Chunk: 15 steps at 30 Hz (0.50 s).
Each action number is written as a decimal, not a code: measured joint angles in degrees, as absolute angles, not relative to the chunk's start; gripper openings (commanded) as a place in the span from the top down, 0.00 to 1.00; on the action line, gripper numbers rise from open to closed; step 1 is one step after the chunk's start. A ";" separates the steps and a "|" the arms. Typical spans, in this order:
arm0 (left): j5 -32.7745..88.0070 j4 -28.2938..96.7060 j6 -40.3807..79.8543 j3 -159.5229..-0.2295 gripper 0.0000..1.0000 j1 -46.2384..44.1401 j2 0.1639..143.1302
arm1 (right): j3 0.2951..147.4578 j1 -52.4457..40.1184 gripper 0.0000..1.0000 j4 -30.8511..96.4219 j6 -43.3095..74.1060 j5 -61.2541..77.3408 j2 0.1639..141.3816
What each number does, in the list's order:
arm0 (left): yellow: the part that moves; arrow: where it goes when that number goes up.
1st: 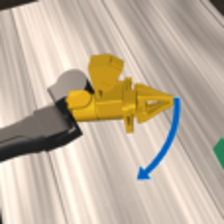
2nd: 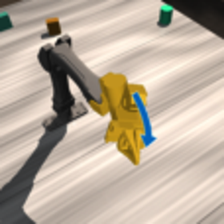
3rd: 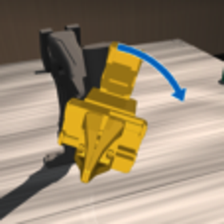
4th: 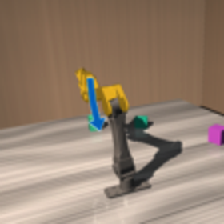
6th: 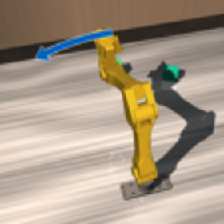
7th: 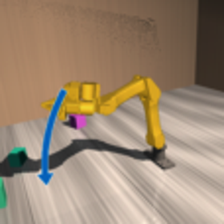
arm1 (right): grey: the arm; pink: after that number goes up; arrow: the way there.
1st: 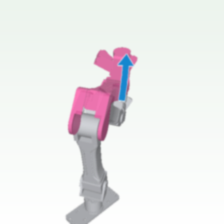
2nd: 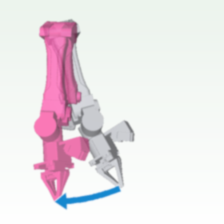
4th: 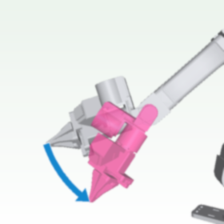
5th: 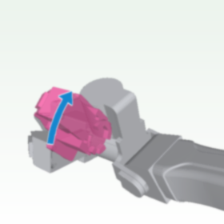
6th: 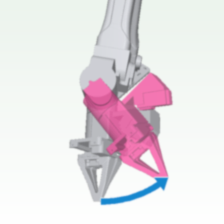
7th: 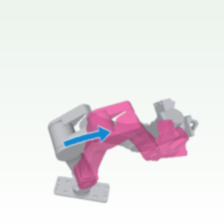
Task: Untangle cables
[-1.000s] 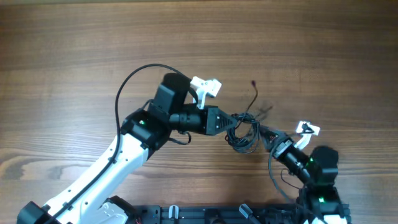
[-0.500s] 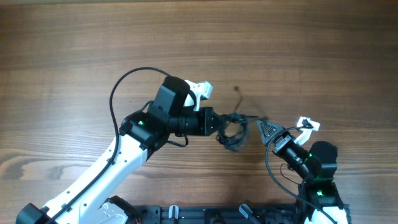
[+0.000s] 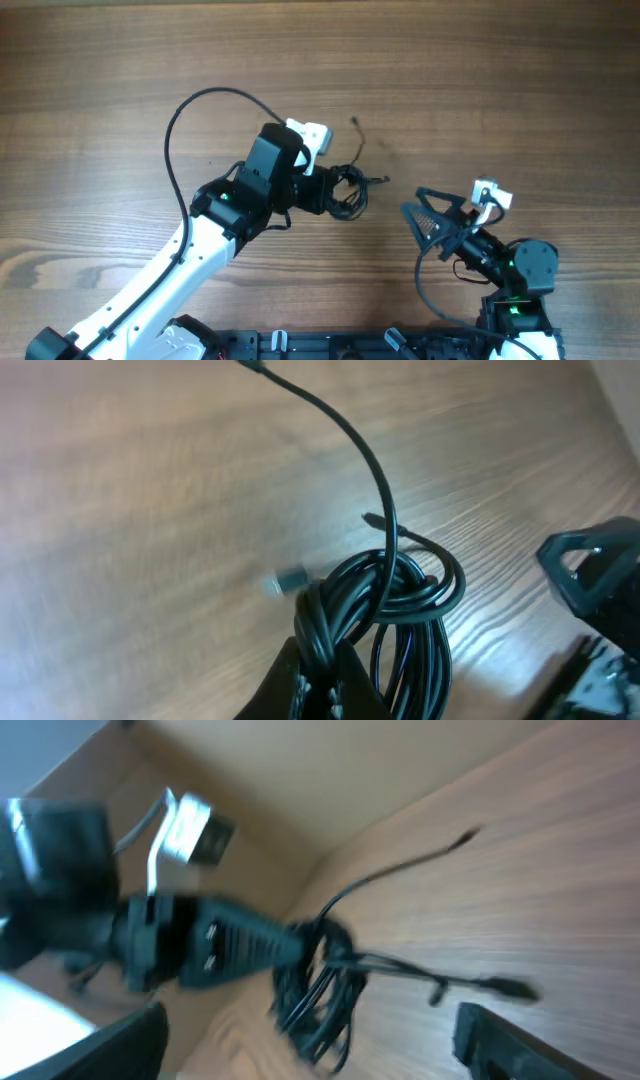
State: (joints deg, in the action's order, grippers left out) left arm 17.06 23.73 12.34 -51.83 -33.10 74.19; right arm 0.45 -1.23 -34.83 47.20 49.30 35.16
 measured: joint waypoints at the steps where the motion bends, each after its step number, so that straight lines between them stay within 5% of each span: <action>1: 17.47 22.79 9.39 -51.83 0.96 -33.32 74.19 | 0.45 -1.23 0.14 -34.37 46.11 50.46 35.16; 15: 22.83 20.95 -8.49 -51.83 0.96 -41.47 74.19 | 0.45 -1.23 0.26 -30.02 37.30 57.25 35.16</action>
State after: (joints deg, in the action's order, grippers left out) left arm 22.83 20.95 -8.49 -51.83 -41.47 74.19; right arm 0.45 -1.23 -30.02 37.30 57.25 35.16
